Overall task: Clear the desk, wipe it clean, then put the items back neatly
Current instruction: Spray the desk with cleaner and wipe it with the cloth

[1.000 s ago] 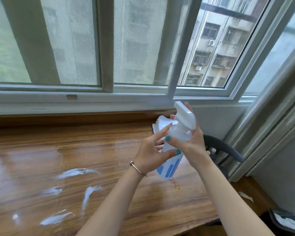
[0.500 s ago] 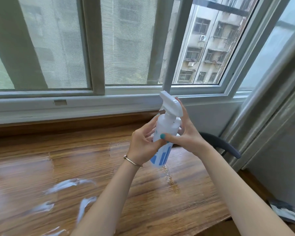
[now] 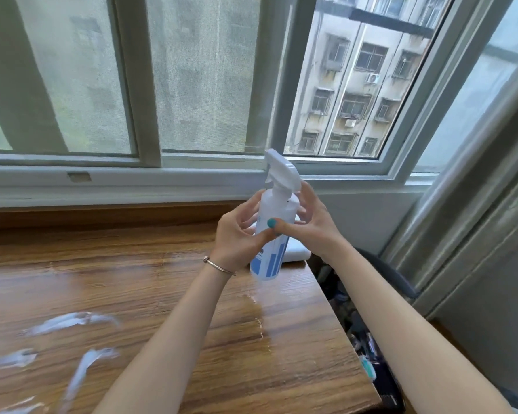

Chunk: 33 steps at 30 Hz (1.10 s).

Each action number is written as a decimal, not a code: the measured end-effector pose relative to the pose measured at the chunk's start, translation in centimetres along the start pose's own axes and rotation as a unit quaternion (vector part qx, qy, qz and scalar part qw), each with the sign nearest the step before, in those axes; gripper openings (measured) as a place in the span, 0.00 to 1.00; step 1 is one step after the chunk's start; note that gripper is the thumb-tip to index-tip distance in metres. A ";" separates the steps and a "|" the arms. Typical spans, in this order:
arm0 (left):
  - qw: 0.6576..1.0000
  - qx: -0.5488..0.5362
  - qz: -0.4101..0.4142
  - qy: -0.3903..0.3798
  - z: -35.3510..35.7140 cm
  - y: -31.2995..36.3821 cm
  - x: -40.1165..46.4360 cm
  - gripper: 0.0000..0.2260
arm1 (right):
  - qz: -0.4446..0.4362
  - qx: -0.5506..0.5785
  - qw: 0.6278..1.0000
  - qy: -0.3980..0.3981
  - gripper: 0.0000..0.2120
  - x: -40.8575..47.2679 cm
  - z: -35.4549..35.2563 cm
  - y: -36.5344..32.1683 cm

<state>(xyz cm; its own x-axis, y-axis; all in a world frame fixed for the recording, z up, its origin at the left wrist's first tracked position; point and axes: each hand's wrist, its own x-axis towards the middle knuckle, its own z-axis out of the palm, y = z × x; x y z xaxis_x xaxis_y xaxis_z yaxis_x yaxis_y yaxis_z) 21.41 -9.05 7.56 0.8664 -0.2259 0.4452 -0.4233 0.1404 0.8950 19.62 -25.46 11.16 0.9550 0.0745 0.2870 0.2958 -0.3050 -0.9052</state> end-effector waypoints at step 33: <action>0.990 0.083 -0.068 0.094 -8.7 -12.8 12.7 0.28 | 0.058 0.000 0.998 -0.033 0.36 17.7 6.0 8.4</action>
<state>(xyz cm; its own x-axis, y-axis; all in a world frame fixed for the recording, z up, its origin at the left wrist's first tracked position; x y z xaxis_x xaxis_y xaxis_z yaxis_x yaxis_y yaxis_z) 40.13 -5.32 1.57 0.9457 -0.0463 0.3217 -0.3237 -0.0431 0.9452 39.11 -21.03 6.79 0.9822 0.1008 0.1584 0.1826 -0.3158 -0.9311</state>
